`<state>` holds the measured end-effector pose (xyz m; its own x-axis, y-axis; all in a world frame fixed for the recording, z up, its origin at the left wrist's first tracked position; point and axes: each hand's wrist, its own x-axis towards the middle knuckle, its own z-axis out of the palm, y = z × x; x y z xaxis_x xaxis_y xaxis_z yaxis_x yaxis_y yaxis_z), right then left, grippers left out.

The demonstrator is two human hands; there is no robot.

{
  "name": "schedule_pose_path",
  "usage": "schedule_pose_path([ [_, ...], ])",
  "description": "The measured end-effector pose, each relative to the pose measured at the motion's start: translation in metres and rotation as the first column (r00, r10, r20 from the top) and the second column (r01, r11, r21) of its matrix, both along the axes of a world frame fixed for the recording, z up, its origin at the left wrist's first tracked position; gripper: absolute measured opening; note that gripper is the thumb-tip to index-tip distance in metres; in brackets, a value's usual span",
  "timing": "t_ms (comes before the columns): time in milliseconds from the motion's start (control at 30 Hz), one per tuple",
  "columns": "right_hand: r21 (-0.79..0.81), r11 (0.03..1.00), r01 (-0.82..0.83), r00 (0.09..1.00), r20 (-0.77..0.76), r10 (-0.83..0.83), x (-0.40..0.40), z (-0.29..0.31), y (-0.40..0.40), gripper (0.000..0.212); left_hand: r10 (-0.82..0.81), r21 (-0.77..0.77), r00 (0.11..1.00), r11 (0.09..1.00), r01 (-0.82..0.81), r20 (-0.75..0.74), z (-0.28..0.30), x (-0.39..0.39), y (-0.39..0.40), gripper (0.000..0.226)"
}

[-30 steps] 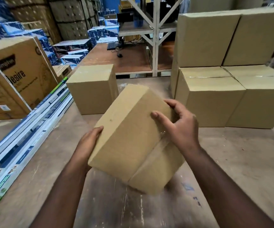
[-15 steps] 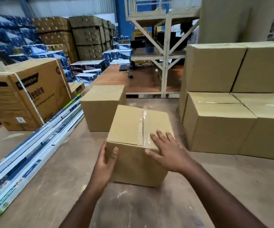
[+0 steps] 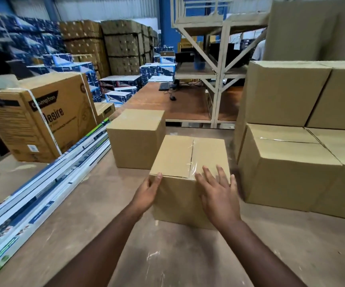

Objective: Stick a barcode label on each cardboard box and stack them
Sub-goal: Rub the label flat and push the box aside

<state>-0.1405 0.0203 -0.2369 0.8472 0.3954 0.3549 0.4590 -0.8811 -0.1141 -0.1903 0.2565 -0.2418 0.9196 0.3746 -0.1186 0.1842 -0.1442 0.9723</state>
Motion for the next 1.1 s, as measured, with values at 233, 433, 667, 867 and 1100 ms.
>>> schedule_pose_path([
  [233,0.144,0.989,0.020,0.987,-0.158,0.003,0.078,0.012,0.030,0.046,-0.004,0.611,0.995,0.790,-0.056,0.097,0.015,0.068,0.040,0.080],
  [433,0.250,0.968,0.012,0.977,-0.210,0.042,0.147,0.018,0.050,0.041,-0.082,0.900,0.991,0.431,-0.061,0.106,0.044,0.145,0.090,0.096],
  [667,0.328,0.942,0.072,0.977,-0.213,0.000,0.219,0.013,0.082,0.039,-0.022,0.981,0.991,0.137,0.135,-0.133,0.047,0.211,0.139,0.093],
  [867,0.382,0.920,0.086,0.980,-0.201,-0.008,0.262,0.009,0.101,0.038,-0.092,0.994,0.994,0.086,0.067,-0.059,0.017,0.241,0.162,0.053],
  [1100,0.405,0.911,0.073,0.979,-0.203,0.012,0.290,0.007,0.115,0.038,-0.090,0.959,0.987,0.243,0.149,-0.130,0.024,0.277,0.161,0.076],
])
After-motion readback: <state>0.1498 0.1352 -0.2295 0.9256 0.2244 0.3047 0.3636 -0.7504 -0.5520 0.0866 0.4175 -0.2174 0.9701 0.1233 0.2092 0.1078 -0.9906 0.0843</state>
